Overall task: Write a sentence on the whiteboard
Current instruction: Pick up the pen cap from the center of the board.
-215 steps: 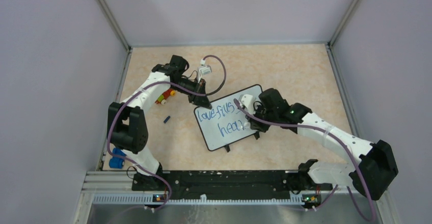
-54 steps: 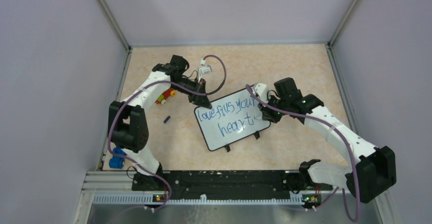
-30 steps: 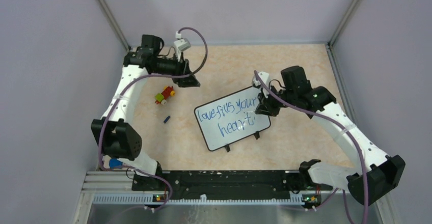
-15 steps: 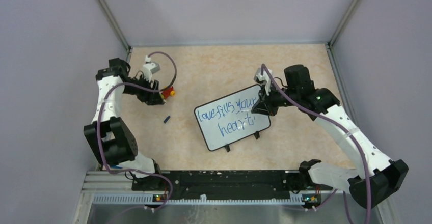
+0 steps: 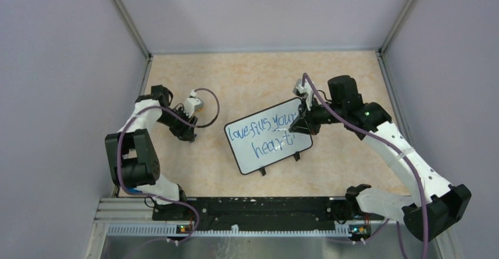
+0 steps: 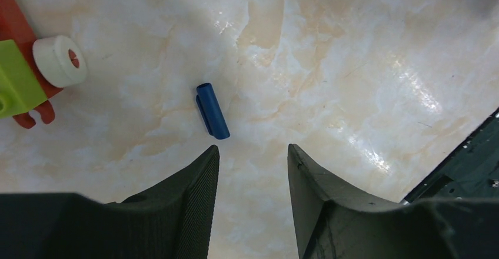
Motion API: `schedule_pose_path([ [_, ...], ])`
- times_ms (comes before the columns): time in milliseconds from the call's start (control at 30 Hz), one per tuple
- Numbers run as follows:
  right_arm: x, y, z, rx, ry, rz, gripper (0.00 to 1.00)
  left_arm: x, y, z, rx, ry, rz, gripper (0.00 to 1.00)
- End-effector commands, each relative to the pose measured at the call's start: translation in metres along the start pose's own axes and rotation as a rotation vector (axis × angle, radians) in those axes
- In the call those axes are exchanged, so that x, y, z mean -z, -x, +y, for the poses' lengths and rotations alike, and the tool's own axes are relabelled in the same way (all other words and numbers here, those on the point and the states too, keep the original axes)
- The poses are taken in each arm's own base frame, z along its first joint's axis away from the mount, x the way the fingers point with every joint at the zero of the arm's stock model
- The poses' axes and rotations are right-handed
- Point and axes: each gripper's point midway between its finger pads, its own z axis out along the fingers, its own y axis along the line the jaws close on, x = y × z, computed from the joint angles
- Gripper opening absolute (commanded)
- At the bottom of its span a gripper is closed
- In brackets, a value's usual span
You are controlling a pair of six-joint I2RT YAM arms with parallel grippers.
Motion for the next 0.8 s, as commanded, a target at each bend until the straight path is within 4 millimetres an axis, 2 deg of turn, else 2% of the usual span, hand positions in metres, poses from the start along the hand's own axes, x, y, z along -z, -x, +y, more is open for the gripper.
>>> schedule_pose_path([
  [0, 0.0, 0.016, -0.002, 0.016, 0.012, -0.05, 0.0, -0.018, -0.003, 0.016, -0.046, 0.069, 0.039, 0.51],
  [367, 0.001, 0.018, -0.002, 0.014, 0.007, -0.048, 0.0, -0.048, -0.019, 0.03, -0.046, 0.127, 0.108, 0.49],
  [567, 0.002, 0.018, -0.003, 0.015, 0.005, -0.042, 0.0, -0.059, -0.034, 0.031, -0.024, 0.121, 0.151, 0.41],
  [767, 0.002, 0.023, -0.005, 0.015, 0.0, -0.043, 0.0, -0.058, -0.042, 0.032, -0.024, 0.158, 0.172, 0.29],
])
